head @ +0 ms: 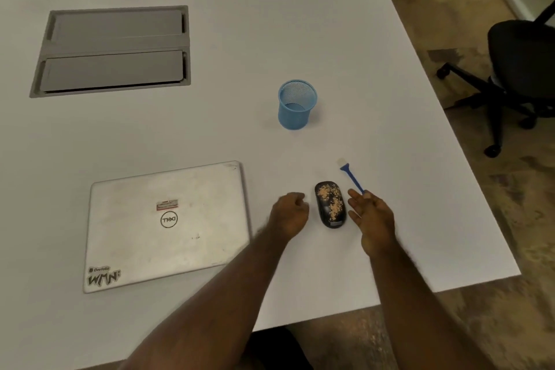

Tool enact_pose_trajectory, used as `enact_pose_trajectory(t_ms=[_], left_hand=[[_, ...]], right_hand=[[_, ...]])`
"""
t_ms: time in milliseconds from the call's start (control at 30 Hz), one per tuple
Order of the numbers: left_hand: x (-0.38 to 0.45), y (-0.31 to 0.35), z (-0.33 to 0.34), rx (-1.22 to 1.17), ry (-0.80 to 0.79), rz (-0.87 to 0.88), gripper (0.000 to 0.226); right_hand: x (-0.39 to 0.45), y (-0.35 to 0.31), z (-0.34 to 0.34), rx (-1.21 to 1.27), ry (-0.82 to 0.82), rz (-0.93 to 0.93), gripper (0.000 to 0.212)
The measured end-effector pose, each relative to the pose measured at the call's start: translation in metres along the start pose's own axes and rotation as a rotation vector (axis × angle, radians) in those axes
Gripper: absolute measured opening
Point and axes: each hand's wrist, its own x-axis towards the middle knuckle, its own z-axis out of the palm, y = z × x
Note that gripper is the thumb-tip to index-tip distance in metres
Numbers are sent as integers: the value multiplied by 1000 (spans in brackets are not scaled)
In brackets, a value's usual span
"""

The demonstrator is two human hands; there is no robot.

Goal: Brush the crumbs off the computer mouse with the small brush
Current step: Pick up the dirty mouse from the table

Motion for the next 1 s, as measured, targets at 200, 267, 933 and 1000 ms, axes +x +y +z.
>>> enact_pose_trajectory(t_ms=[200, 267, 933, 1000], left_hand=[[2, 9, 30, -20, -4, -66, 33], [3, 8, 37, -62, 6, -97, 34], [-4, 4, 42, -669, -158, -193, 23], [-12, 5, 41, -744, -215, -217, 28]], right_hand=[[3, 4, 9, -11, 32, 10, 30], [4, 4, 10, -14, 32, 24, 25], [-19, -1, -8, 40, -12, 28, 25], [-29, -6, -14, 74, -8, 28, 21]])
